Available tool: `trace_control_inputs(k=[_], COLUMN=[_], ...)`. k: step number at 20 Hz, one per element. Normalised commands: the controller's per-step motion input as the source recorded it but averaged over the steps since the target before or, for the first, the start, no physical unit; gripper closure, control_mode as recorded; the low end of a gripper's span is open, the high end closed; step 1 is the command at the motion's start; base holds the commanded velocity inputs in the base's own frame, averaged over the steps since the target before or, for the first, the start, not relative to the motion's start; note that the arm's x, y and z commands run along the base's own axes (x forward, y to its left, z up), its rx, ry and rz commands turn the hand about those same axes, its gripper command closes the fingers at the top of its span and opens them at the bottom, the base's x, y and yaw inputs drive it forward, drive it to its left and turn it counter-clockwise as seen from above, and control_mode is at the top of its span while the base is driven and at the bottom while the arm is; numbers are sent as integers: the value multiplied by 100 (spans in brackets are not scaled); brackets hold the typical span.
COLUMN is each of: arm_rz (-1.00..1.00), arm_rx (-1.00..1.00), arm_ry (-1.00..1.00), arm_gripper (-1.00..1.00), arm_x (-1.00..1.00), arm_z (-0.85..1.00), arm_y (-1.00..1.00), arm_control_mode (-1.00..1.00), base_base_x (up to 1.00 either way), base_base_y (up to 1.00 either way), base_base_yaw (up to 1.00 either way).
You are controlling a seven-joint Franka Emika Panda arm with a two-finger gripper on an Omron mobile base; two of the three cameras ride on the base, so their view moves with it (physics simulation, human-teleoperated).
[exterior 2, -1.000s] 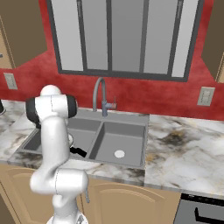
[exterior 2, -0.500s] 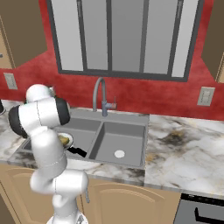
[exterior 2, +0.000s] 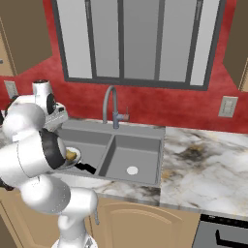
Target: Pick the pan and sponge and place them into the sink. Then turn on the water.
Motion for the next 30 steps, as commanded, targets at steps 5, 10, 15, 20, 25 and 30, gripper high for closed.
trace_control_inputs(k=[5,10,15,20,25,30], arm_rz=[-25,-30,-9,-11,-47,-56], arm_rx=[3,11,8,4,23,30], arm_ry=[0,0,1,10,2,10], arm_gripper=[-100,-100,-100,-100,-100,-100], arm_x=[-33,-37,-30,-11,-45,-35], arm_z=[100,100,39,16,65,38], arm_y=[-15,-27,-6,-3,-44,-66], arm_control_mode=[-100,-100,-100,-100,-100,-100], base_base_x=[0,0,0,0,0,0], base_base_y=[0,0,0,0,0,0], base_base_yaw=[0,0,0,0,0,0])
